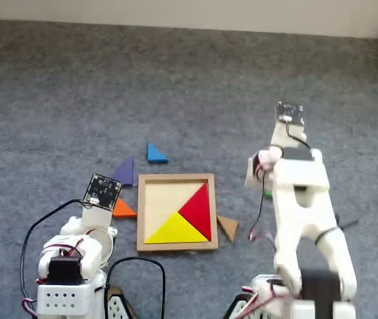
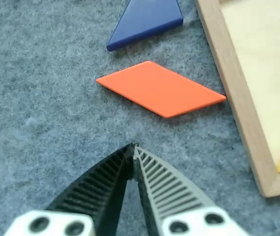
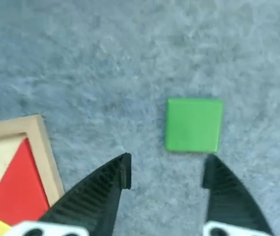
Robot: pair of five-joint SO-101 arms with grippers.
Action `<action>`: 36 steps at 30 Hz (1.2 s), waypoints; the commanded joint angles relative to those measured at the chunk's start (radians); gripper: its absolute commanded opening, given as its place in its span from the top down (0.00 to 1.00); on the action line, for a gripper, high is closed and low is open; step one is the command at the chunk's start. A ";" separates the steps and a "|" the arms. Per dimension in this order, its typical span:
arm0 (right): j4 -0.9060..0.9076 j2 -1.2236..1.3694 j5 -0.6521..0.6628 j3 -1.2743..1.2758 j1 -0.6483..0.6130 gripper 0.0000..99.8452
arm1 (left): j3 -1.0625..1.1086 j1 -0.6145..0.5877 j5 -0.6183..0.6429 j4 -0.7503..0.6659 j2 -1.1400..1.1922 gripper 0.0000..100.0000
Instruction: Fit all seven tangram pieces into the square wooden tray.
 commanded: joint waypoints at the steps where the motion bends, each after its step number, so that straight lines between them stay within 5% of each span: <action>1: 0.071 0.128 0.003 -0.174 0.015 0.66 | 0.019 0.016 0.008 0.005 -0.019 0.99; 13: 0.085 0.441 0.009 -0.400 0.065 0.67 | 0.019 0.016 0.008 0.005 -0.019 0.99; 23: 0.140 0.486 0.009 -0.432 0.065 0.96 | 0.019 0.016 0.008 0.005 -0.019 0.99; 28: 0.173 0.372 0.011 -0.456 0.058 1.00 | 0.019 0.016 0.008 0.005 -0.019 0.99; 36: 0.160 0.104 0.109 -0.378 -0.179 1.00 | 0.019 0.016 0.008 0.005 -0.019 0.99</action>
